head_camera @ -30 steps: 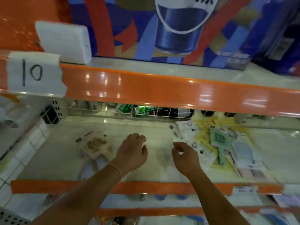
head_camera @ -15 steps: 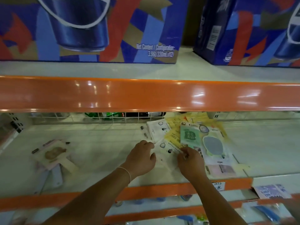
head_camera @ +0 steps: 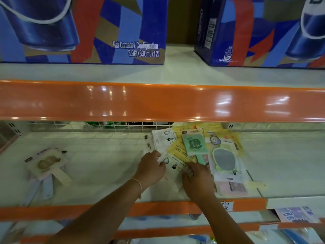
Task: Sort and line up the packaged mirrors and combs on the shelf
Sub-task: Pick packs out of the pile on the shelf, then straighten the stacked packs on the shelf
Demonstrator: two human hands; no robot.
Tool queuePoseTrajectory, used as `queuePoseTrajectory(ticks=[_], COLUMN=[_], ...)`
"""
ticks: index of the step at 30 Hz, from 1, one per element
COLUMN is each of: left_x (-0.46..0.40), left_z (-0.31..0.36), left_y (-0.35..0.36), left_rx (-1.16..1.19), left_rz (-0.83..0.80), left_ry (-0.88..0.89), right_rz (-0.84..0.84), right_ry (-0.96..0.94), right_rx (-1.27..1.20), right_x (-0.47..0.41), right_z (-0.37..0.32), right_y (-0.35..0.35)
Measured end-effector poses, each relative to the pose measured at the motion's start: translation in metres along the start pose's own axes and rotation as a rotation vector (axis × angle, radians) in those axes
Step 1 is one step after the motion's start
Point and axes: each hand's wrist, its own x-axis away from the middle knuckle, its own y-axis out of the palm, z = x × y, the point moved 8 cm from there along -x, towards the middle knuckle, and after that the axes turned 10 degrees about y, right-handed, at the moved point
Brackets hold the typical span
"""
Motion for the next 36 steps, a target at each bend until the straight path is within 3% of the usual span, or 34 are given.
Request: queuePoseTrajectory(ticks=[4, 10, 17, 29, 36], left_x=[0.006, 0.023, 0.033, 0.082, 0.111], left_z=[0.001, 0.008, -0.012, -0.112, -0.169], left_y=[0.006, 0.005, -0.022, -0.112, -0.171], left_rx=[-0.064, -0.264, -0.394, -0.455, -0.316], left_rz=[-0.020, 0.027, 0.021, 0.165, 0.282], left_ry=[0.041, 0.201, 0.277, 0.184, 0.094], right_rz=[0.122, -0.077, -0.249, -0.291, -0.411], right_ry=[0.081, 0.194, 0.498, 0.313, 0.077], right_rx=[0.017, -0.043, -0.593, -0.453, -0.302], right_x=[-0.013, -0.024, -0.013, 0.031, 0.065], right_z=[0.022, 0.027, 0.011, -0.097, -0.180], right_y=[-0.008, -0.008, 0.001, 0.059, 0.106])
